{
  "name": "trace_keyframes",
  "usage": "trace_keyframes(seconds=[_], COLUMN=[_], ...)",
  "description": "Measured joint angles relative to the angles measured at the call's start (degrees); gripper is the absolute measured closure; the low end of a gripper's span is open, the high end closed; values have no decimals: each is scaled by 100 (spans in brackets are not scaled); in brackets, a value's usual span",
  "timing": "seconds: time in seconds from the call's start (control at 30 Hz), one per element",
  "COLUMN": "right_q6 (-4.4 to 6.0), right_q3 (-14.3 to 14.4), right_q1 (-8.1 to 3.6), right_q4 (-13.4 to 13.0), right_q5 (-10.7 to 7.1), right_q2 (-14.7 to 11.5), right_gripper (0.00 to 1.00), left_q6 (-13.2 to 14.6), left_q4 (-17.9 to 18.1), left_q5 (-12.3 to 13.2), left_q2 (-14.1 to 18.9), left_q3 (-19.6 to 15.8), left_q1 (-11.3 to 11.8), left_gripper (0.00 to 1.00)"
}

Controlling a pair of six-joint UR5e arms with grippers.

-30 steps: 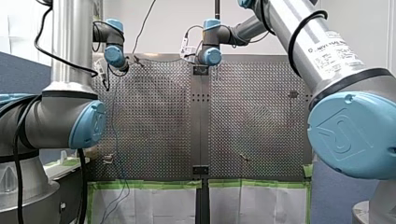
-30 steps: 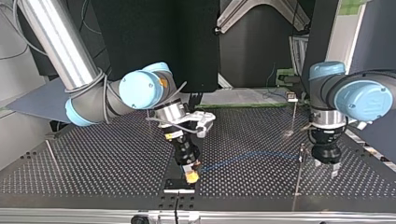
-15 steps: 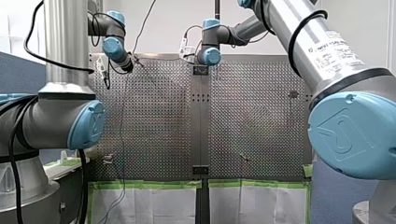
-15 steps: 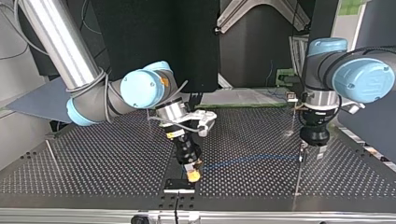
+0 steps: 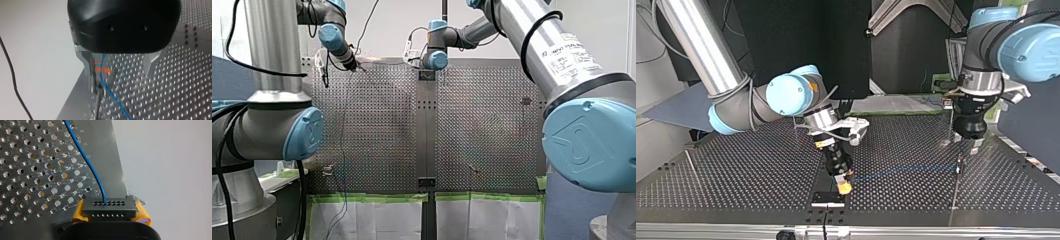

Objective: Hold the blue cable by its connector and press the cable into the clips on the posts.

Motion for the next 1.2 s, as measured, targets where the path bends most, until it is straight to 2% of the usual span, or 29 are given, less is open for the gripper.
trace_keyframes(seconds=[0.17,0.53,0.93,1.2], right_q6=[0,-2,-8,-9], right_q3=[1,2,2,3], right_q1=[10,30,36,39], right_q4=[1,25,72,79], right_q5=[0,0,0,0], right_q2=[0,0,0,4], right_gripper=[100,100,100,100], left_q6=[157,527,866,932], left_q4=[-147,-135,61,178], left_q5=[10,15,-275,-328], left_q2=[165,157,68,-12], left_q3=[-2,-1,0,0], left_q1=[-139,-323,-342,-331], left_gripper=[0,0,0,0])
